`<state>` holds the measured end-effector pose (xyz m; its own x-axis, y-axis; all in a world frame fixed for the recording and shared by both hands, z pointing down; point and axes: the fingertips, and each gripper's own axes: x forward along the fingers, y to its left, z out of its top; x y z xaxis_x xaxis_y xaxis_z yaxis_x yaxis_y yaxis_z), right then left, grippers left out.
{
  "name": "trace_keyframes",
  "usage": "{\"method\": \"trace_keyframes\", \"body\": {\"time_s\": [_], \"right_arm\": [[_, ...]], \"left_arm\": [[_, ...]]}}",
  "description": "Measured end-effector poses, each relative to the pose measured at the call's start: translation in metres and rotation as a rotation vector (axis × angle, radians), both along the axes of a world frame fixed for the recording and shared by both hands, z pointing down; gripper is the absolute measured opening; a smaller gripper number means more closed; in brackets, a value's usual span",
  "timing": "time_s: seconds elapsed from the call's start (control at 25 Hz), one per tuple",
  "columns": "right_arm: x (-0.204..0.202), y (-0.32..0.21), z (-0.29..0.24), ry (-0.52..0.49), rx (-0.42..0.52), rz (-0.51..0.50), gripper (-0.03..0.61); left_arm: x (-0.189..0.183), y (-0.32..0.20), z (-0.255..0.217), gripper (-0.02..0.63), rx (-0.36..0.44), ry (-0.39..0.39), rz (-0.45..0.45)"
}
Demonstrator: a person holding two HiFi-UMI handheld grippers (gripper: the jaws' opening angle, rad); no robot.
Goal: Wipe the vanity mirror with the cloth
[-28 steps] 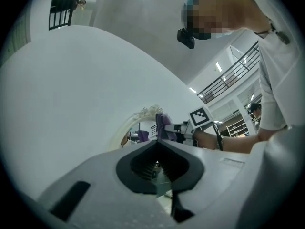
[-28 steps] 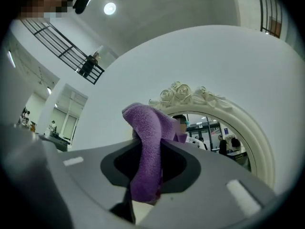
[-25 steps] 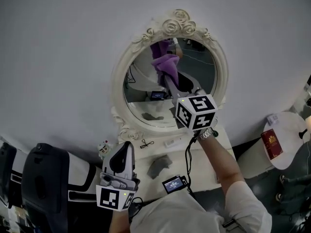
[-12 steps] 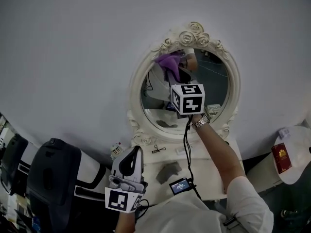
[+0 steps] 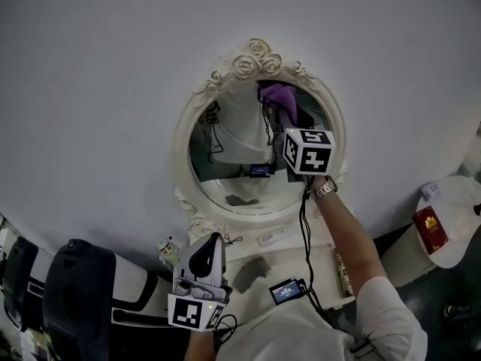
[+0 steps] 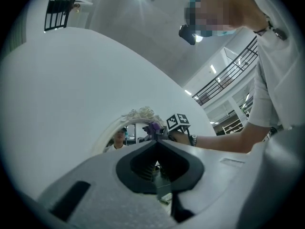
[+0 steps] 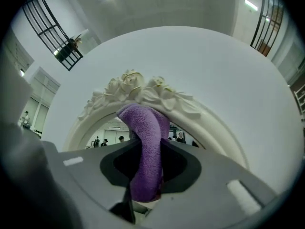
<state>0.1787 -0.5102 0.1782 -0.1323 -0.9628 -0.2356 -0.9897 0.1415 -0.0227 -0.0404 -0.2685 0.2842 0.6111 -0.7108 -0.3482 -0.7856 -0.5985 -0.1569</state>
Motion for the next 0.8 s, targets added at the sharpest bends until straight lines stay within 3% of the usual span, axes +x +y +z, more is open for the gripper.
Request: {"method": "trace_keyframes", "body": {"time_s": [0.24, 0.44, 0.64, 0.8], "right_arm": [[0.048, 0.008, 0.011, 0.027, -0.026, 0.077, 0.106], [0.077, 0.015, 0.024, 0.000, -0.058, 0.103, 0.106], [0.032, 0.030, 0.027, 0.016, -0.031, 0.007, 0.107], [-0.044, 0.035, 0.036, 0.079, -0.016, -0.122, 0.107]], "left_arm": [[0.046, -0.007, 0.005, 0.008, -0.004, -0.012, 0.106], [0.057, -0.009, 0.011, 0.008, -0.019, -0.006, 0.137], [0.044, -0.012, 0.015, 0.008, -0.038, 0.003, 0.103], [0.023, -0.013, 0.019, 0.007, -0.046, -0.012, 0.041]]}}
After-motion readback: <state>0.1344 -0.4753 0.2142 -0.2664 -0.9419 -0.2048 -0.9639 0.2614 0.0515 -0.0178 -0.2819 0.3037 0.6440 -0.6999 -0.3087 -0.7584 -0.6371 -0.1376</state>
